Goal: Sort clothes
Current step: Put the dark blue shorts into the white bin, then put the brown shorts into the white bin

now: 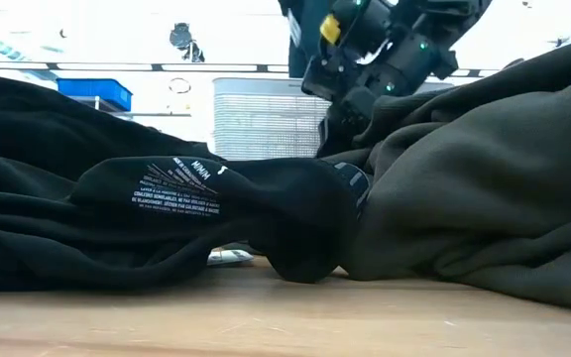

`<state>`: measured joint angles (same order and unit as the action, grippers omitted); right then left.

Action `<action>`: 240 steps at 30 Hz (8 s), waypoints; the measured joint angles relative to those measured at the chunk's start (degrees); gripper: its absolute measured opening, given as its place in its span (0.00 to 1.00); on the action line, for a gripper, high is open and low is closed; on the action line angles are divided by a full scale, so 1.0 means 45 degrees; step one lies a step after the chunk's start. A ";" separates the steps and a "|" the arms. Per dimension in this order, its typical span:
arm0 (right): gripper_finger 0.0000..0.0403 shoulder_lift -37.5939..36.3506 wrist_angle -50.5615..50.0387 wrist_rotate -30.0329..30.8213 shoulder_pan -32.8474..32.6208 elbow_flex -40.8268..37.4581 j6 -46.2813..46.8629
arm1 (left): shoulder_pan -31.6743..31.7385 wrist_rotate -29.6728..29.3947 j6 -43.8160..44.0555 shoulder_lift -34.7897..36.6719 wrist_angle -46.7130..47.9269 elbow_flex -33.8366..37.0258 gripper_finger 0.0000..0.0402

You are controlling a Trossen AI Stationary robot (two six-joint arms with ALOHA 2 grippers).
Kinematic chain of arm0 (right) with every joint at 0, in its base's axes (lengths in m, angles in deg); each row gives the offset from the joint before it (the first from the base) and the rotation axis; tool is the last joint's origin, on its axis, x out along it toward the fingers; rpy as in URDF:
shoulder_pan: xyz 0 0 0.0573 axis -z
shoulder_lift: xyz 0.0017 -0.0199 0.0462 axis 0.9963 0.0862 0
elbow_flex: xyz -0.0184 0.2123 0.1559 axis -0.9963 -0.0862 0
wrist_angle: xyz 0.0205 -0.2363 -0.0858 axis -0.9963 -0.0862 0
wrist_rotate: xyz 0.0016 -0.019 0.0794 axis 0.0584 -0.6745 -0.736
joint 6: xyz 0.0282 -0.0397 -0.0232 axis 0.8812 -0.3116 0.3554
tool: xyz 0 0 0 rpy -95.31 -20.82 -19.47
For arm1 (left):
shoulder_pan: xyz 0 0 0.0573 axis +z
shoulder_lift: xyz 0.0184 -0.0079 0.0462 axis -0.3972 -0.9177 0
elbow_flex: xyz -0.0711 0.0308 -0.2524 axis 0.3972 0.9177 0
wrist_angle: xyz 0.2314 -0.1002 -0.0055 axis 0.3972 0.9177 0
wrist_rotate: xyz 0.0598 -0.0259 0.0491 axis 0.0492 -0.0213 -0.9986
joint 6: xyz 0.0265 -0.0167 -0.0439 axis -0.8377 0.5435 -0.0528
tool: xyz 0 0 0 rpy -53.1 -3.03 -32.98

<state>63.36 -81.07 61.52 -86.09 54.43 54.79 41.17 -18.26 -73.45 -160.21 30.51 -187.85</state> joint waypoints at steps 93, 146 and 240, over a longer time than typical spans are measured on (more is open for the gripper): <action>0.31 -0.4239 -0.2230 0.2305 -0.3993 -0.0009 0.4662 | -0.3704 0.1403 0.7016 0.0412 1.1338 0.5607 0.48; 0.31 -0.3567 -0.2342 0.2300 -0.3508 -0.0023 0.2714 | -0.7231 -0.3947 0.4328 0.1758 1.0629 0.9192 0.48; 0.03 -0.0251 -1.8104 -0.1991 -0.9156 0.2453 0.6736 | -0.6310 0.2248 -0.0586 0.3444 -0.1321 0.9188 0.19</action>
<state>62.23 -162.54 52.56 -127.29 65.47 85.11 12.77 -8.15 -76.09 -144.71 24.57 -146.51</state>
